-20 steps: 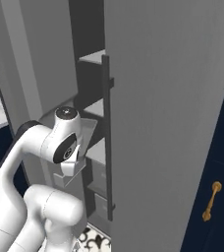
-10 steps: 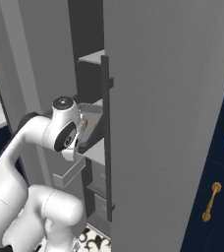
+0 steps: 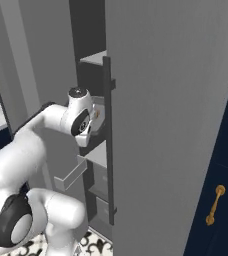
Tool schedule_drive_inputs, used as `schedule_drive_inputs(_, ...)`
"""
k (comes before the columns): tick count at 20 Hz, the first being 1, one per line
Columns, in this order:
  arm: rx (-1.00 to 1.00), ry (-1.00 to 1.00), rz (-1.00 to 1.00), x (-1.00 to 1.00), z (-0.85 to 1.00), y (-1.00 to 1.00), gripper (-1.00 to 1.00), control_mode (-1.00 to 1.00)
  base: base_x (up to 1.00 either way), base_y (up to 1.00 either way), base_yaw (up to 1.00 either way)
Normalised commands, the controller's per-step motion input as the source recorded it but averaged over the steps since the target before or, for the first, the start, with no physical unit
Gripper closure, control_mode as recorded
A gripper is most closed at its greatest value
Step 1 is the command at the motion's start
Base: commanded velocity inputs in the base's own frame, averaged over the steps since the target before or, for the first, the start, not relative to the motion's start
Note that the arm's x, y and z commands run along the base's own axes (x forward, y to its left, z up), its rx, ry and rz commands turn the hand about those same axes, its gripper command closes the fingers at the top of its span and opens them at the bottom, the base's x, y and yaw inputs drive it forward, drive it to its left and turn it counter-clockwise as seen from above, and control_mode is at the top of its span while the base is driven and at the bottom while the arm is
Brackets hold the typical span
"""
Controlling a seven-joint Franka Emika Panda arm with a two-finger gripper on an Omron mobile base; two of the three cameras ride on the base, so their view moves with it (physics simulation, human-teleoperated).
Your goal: Take the meat container that has the chicken drumstick and place it on the second highest rack of the freezer. Then take the vegetable container that has the tomato and mushroom and place it on the highest rack of the freezer.
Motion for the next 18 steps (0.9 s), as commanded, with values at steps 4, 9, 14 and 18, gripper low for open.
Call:
schedule_drive_inputs(4,-0.04,0.0,-0.01,0.83,-0.15,-0.04,1.0,-1.0,0.0,0.0,0.0)
schedule_drive_inputs(9,-0.03,0.0,-0.04,1.0,-0.04,-0.14,1.0,-1.0,0.0,0.0,0.0)
schedule_drive_inputs(14,0.0,0.0,-0.06,0.88,-0.11,-0.42,1.0,-1.0,0.0,0.0,0.0)
schedule_drive_inputs(18,0.0,0.04,-0.01,0.97,-0.4,-0.06,1.0,-1.0,0.0,0.0,0.0)
